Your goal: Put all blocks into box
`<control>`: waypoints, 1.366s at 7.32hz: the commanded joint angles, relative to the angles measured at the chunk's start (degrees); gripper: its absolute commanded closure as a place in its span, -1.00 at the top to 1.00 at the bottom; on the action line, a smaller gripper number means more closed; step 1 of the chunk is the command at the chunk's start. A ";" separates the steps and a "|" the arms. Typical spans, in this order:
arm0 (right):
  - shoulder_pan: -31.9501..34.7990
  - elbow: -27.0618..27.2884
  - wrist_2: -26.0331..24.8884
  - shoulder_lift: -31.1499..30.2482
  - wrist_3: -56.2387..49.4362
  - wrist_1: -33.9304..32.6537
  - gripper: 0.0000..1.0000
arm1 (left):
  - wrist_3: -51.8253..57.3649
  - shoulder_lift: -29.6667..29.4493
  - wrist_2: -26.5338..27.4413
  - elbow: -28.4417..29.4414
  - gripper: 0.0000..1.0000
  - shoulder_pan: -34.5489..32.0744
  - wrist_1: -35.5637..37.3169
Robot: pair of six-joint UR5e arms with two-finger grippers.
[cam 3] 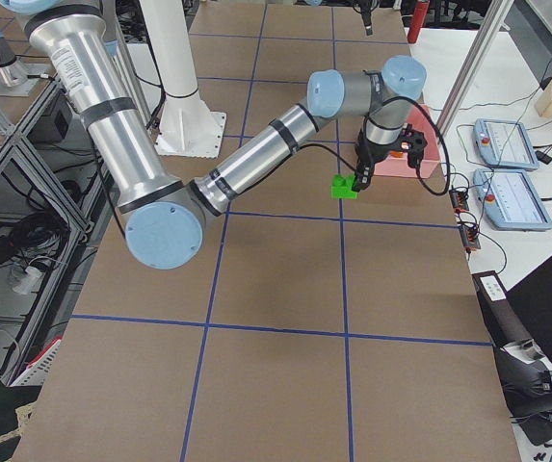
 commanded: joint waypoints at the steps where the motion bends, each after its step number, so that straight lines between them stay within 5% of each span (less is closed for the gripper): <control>1: -8.31 -11.97 -0.95 13.60 18.54 13.42 -1.00 | 15.80 13.21 -0.11 -4.57 0.99 -4.75 0.76; 3: -13.50 -27.34 -4.53 22.92 29.82 32.04 -1.00 | 26.20 20.35 -0.11 -5.20 0.99 -7.58 -0.11; 6: -21.32 -48.01 -19.12 33.93 36.18 54.49 -1.00 | 41.08 29.57 -0.11 -4.84 1.00 -12.93 -1.16; 8: -26.07 -52.19 -26.41 34.74 36.54 62.79 -1.00 | 41.01 37.40 -0.20 -3.19 1.00 -13.82 -9.74; 10: -26.88 -52.29 -28.47 35.80 37.68 63.33 -0.98 | 40.57 38.67 0.23 -2.92 1.00 -14.09 -11.45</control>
